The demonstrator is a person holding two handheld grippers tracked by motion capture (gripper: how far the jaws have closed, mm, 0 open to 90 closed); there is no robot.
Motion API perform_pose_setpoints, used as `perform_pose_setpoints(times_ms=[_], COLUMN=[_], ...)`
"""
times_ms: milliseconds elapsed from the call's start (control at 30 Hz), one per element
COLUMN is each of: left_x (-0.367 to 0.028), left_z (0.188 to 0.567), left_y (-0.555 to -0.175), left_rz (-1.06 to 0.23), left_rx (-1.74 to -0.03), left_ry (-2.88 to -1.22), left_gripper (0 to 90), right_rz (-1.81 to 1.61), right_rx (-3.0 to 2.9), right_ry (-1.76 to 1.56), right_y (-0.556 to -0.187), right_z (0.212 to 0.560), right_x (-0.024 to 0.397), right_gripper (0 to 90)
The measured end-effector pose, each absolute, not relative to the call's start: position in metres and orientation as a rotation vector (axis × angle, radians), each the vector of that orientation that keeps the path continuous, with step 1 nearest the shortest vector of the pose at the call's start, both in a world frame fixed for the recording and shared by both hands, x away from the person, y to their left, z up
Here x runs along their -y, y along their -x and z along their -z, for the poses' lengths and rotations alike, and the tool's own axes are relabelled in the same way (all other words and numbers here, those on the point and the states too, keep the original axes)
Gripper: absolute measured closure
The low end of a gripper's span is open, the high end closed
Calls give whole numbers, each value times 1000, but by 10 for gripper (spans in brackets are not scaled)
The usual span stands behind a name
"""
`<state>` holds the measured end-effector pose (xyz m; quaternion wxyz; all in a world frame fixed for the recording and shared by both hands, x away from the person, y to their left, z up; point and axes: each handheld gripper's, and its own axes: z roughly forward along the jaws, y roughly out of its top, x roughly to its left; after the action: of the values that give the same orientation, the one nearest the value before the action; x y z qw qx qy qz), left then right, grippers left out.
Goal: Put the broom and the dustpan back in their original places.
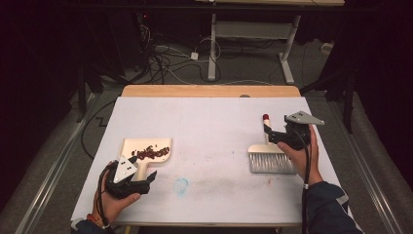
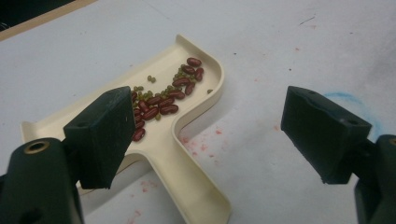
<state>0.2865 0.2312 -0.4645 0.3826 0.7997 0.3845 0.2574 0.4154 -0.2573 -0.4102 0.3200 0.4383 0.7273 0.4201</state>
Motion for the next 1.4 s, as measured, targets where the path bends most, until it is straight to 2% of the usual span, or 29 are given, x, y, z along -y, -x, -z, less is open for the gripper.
perform_pose_setpoints(times_ms=[500,1400], left_x=[-228,-220], left_z=[465,467], left_y=[-284,-280], left_rz=[-641,-633], left_rx=[-938,-881], left_ry=[-2051,-2113], left_gripper=[175,175], right_rz=[-1146,-1147], right_rx=[-1954,-1995], right_ry=[-1069,-948], right_y=[-395,-363], right_z=[397,393], right_x=[243,226], right_gripper=[166,169])
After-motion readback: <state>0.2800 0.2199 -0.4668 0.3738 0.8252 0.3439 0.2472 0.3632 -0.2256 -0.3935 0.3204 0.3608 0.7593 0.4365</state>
